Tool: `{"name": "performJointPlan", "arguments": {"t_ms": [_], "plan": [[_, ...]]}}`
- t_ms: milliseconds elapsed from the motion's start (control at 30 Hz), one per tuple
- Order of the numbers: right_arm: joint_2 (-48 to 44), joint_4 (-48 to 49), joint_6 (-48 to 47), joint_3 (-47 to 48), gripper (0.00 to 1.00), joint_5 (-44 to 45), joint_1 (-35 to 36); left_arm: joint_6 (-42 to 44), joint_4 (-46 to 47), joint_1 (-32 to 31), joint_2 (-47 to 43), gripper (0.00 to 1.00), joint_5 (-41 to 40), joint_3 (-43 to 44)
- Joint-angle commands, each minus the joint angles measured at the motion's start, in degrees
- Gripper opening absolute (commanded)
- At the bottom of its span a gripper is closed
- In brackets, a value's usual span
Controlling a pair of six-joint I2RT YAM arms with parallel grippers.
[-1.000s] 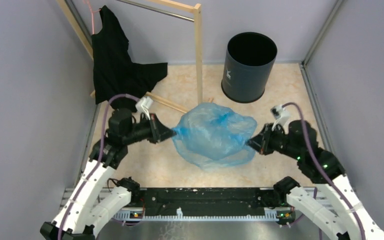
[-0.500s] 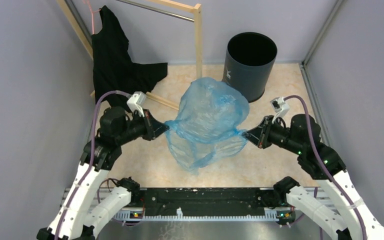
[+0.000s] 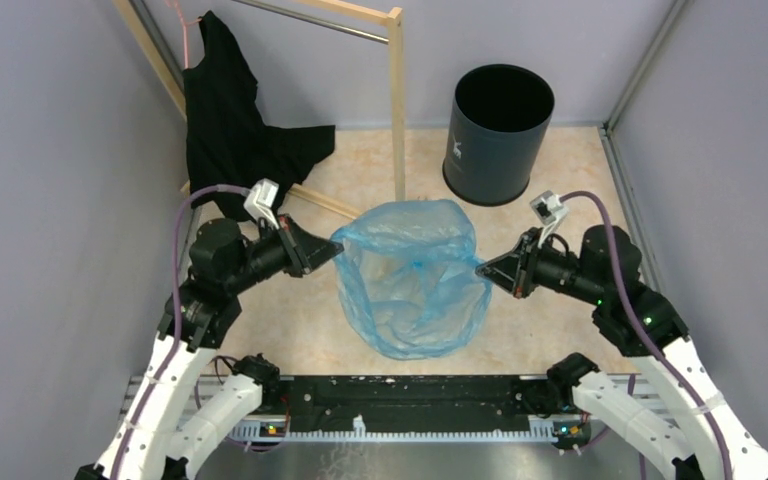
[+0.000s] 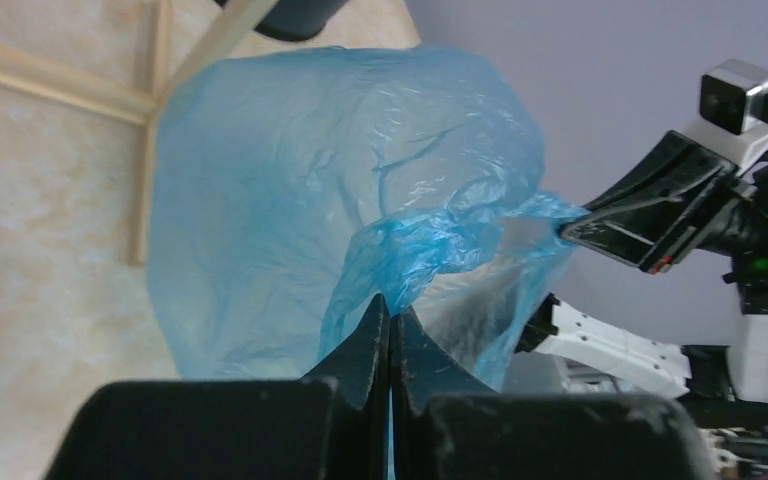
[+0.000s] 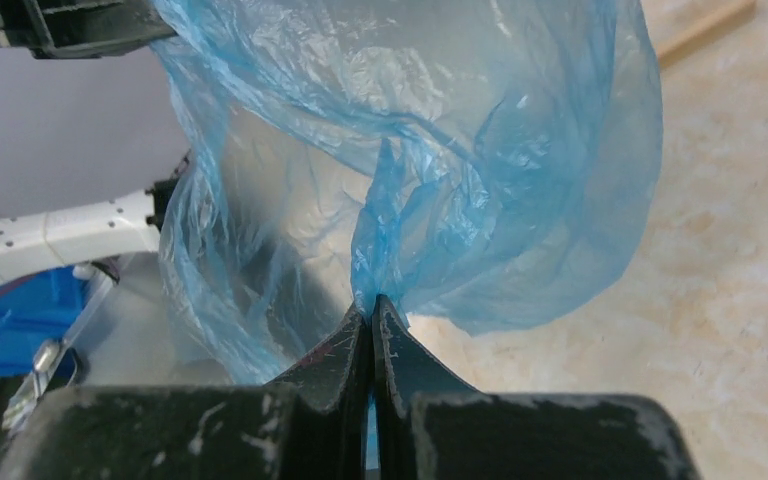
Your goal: Put the trash bags into the trash bin
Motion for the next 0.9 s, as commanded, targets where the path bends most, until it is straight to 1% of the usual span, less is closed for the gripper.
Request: {"name": "performJointPlan", "arguments": {"t_ms": [0,67,100,200,267,333,400,500,567,600,667,700,767,833,867], "plan": [[0.83,-0.90,-1.26,1.02,0.00,-2.53,-0.26,-11.41,12.69,-0.01,-4.21,0.00,6.58,-7.28],[1.98,-4.13,-2.87,5.79,0.00,-1.91,-0.29,-9.81,11.88,0.00,-4.64,0.00,8.41,-4.47],[2.06,-5.43,-3.26,8.08,0.00,-0.52,-0.28,-7.01,9.36,-0.03,-3.78,0.00,9.09,-1.62],[0.84,-7.37,-1.80,11.83,0.00,5.32,-0.25,4.18,-2.41,0.01,3.47,0.00,9.76,8.17],[-0.41,-7.43,0.08,10.54,0.00,8.01,-0.26,9.03,-6.71,0.01,7.55,0.00,10.45,10.52],[-1.99,-5.85,3.24,5.20,0.00,11.50,-0.23,11.32,-6.49,-0.01,9.36,0.00,11.29,8.88],[-1.52,-7.34,7.64,2.41,0.00,14.14,-0.26,11.60,-3.55,0.01,9.23,0.00,10.59,5.61],[-0.48,-9.23,9.90,5.50,0.00,10.43,-0.25,9.60,1.03,0.04,7.53,0.00,11.40,4.50],[-3.20,-10.30,9.95,7.91,0.00,14.03,-0.26,11.24,3.05,0.02,6.21,0.00,10.98,6.16],[-4.60,-10.61,9.86,7.90,0.00,17.16,-0.25,13.13,2.77,0.00,5.64,0.00,9.81,7.31],[-7.06,-11.50,11.45,6.67,0.00,22.50,-0.25,15.73,0.51,-0.03,4.92,0.00,3.54,7.43],[-7.57,-11.41,12.71,5.44,0.00,23.24,-0.25,16.18,-0.50,-0.01,4.68,0.00,0.53,6.68],[-7.79,-7.74,15.01,1.30,0.00,19.17,-0.25,15.50,-1.95,-0.02,3.79,0.00,-4.47,5.20],[-6.79,-3.48,16.14,-2.48,0.00,14.38,-0.30,15.74,-0.33,0.04,1.29,0.00,-7.67,3.87],[-5.71,-3.18,15.76,-2.75,0.00,13.89,-0.26,16.23,0.67,-0.02,0.22,0.00,-8.86,3.69]]}}
